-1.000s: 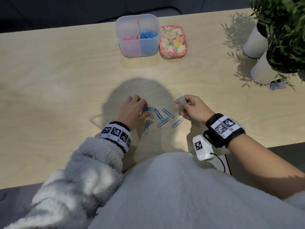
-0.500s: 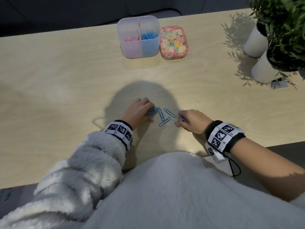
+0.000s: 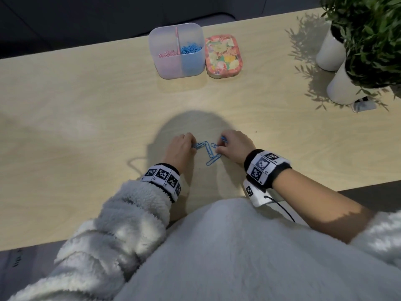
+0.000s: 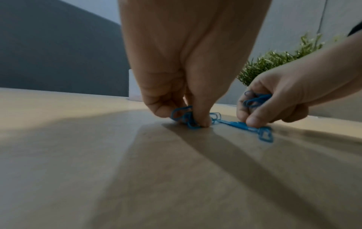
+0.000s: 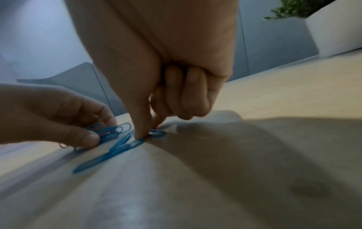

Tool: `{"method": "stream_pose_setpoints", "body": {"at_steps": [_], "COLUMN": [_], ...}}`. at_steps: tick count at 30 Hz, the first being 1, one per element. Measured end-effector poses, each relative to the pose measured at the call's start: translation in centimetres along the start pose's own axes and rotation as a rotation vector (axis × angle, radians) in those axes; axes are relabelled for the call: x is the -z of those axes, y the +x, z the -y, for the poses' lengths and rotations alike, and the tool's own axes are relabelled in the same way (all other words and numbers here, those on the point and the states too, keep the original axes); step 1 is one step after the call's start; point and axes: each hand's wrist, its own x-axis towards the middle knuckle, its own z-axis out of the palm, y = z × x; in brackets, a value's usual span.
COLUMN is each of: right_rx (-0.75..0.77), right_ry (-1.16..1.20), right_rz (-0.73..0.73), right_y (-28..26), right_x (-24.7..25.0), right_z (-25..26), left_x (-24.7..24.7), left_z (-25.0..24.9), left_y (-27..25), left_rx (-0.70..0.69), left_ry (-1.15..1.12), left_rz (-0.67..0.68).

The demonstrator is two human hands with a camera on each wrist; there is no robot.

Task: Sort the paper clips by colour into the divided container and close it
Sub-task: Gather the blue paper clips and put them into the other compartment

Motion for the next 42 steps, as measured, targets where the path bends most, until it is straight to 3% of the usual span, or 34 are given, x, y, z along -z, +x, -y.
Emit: {"method": "stream_pose_setpoints", "body": {"at_steps": [3, 6, 9, 11, 13, 17, 20, 24, 28, 33, 38, 42], "right_rx": [-0.022, -0.022, -0.023, -0.047, -0.019, 0.168, 0.243, 0.247, 0.259, 0.158, 0.148, 0.079], "right_ry": [-0.018, 0.025, 0.373, 0.583, 0.543, 0.104, -0.126, -0.170, -0.230, 0.277, 0.798, 1.081], "right_rz": [0.049, 0.003, -0.020, 0.044, 0.056, 0.023, 0.085, 0.196, 0.279, 0.148, 0.068, -0.040], "right_y": [0.3, 0.1, -0.4, -0.7, -1.0, -1.7, -1.4, -1.0, 0.1, 4.9, 12.3, 16.8], "right_x": [0.0, 0.8, 1.7, 1.9, 1.7, 0.9, 0.5, 0.4, 2.0, 8.5, 13.0, 14.2], "right_z": [0.1, -1.0, -2.3, -2.7, -2.5, -1.0, 0.0, -0.5, -2.0, 0.8, 7.7, 12.3], "left_x": [1.0, 2.2, 2.9, 2.9, 2.6, 2.1, 1.7, 1.6, 2.0, 3.1, 4.9, 6.3], "left_z": [0.5, 1.1, 0.7, 0.3, -0.2, -1.4, -2.0, -1.0, 0.4, 2.2, 3.0, 3.3], "left_y": [0.0, 0.5, 1.2, 1.6, 1.9, 2.3, 2.6, 3.1, 2.5, 2.6, 3.9, 6.0], "left_rx": [0.030, 0.106, 0.261, 0.272, 0.161, -0.091, -0.209, -0.236, -0.152, -0.015, 0.006, -0.015], "left_ry": [-0.080, -0.303, -0.621, -0.698, -0.584, -0.211, 0.010, 0.155, 0.100, -0.197, -0.359, -0.540], "left_rz": [0.018, 0.019, 0.047, 0.084, 0.133, 0.159, 0.182, 0.224, 0.186, 0.062, -0.001, -0.106]}}
